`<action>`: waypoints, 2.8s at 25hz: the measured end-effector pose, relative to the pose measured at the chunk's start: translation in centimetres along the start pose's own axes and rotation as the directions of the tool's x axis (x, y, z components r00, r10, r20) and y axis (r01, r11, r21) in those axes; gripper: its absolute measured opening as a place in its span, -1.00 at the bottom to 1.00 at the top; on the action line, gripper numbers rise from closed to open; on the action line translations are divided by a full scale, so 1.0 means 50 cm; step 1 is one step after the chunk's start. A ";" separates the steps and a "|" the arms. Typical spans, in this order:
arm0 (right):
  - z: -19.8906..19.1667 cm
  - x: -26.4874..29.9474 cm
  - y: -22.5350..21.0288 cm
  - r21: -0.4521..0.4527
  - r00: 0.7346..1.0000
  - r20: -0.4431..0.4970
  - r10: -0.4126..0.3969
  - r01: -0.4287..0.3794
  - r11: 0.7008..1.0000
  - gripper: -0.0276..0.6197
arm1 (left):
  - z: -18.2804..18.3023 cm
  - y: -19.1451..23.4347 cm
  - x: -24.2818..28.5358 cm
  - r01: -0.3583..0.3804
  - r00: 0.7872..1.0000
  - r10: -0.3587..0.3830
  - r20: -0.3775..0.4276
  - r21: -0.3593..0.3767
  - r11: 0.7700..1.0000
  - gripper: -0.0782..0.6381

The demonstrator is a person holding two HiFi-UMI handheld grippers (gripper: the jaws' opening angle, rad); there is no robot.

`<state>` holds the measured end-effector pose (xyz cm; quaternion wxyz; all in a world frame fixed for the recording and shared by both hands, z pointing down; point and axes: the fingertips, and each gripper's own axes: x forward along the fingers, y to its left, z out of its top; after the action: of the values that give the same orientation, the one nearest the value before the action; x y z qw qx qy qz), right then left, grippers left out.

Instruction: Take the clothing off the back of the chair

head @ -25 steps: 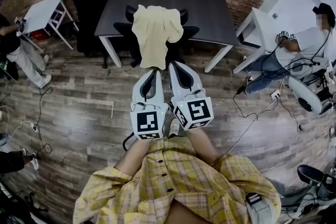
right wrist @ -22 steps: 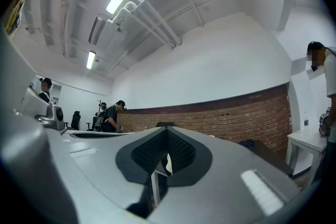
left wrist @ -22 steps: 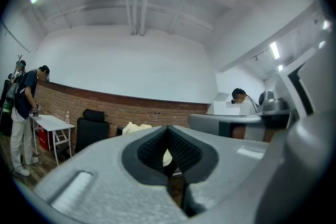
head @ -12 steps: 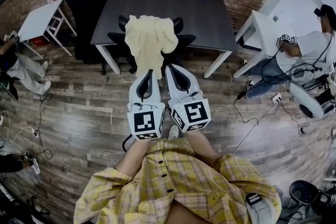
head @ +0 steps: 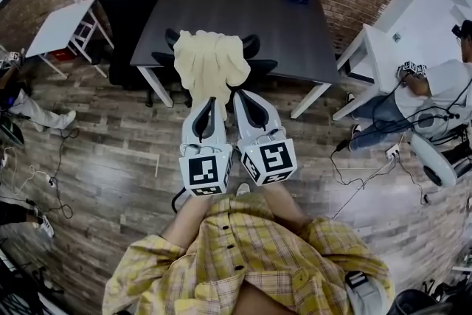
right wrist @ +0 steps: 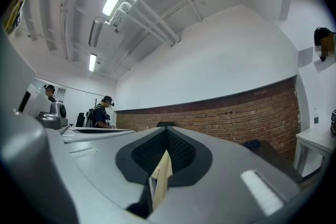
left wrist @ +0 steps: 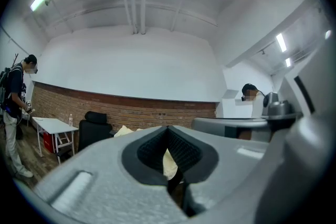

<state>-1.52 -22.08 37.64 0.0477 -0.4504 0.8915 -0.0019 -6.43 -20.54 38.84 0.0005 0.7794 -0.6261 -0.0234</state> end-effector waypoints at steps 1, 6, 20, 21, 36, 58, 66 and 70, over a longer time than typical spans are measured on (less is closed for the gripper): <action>0.000 0.003 -0.005 0.000 1.000 0.003 0.005 -0.005 1.000 -0.91 | 0.000 -0.001 0.006 -0.005 1.000 0.005 0.001 0.002 1.000 -0.78; 0.005 0.016 -0.025 -0.003 0.999 0.020 0.031 -0.031 1.000 -0.91 | -0.002 -0.002 0.033 -0.036 0.999 0.036 -0.001 0.009 0.999 -0.78; -0.014 0.067 -0.053 0.008 0.999 -0.011 0.034 -0.034 0.999 -0.91 | 0.004 0.028 0.084 -0.037 0.999 0.037 -0.023 0.001 0.999 -0.78; -0.017 0.073 -0.056 0.011 1.000 -0.013 0.028 -0.028 1.000 -0.91 | 0.006 0.032 0.091 -0.029 0.999 0.029 -0.025 0.000 1.000 -0.78; -0.032 0.143 -0.066 0.012 0.999 -0.020 -0.035 0.035 0.999 -0.91 | -0.004 0.099 0.183 0.032 0.998 -0.032 -0.062 -0.002 0.999 -0.78; -0.052 0.197 -0.093 0.008 0.998 -0.032 -0.053 0.053 0.999 -0.91 | -0.040 0.157 0.296 0.010 0.989 -0.008 -0.145 0.011 1.000 -0.29; -0.059 0.208 -0.103 0.010 0.997 -0.042 -0.058 0.058 0.998 -0.91 | -0.078 0.170 0.336 0.000 0.979 0.010 -0.203 0.049 0.999 -0.16; -0.060 0.210 -0.104 0.011 0.998 -0.043 -0.055 0.056 0.998 -0.91 | -0.109 0.171 0.352 0.004 0.971 0.009 -0.239 0.052 0.999 -0.14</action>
<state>-3.77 -33.73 39.98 0.0314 -0.4746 0.8794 -0.0184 -10.82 -39.70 43.92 0.0557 0.7755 -0.6229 0.0869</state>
